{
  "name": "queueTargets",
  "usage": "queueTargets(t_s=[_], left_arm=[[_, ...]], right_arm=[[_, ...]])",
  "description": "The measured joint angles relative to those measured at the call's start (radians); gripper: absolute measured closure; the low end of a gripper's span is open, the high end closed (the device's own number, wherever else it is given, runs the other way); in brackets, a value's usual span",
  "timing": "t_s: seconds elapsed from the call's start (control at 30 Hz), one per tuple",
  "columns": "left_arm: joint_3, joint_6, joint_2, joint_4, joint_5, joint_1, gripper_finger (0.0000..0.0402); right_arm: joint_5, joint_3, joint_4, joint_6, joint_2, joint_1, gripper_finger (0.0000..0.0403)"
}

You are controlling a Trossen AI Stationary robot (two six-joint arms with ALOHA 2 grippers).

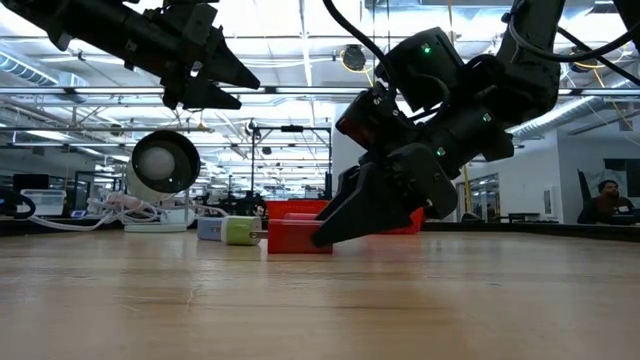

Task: Pick & Place Office items
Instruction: Put the red charger adapter into the left red bin

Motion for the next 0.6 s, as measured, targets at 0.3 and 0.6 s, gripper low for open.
queueTargets(t_s=[0.3, 0.6], left_arm=[[0.000, 0.000, 0.000, 0.000, 0.000, 0.000, 0.0053], [0.000, 0.000, 0.000, 0.000, 0.002, 0.000, 0.0053]], right_arm=[[0.000, -0.001, -0.015, -0.011, -0.024, -0.001, 0.0187], [0.002, -0.001, -0.095, -0.036, -0.130, -0.001, 0.0187]])
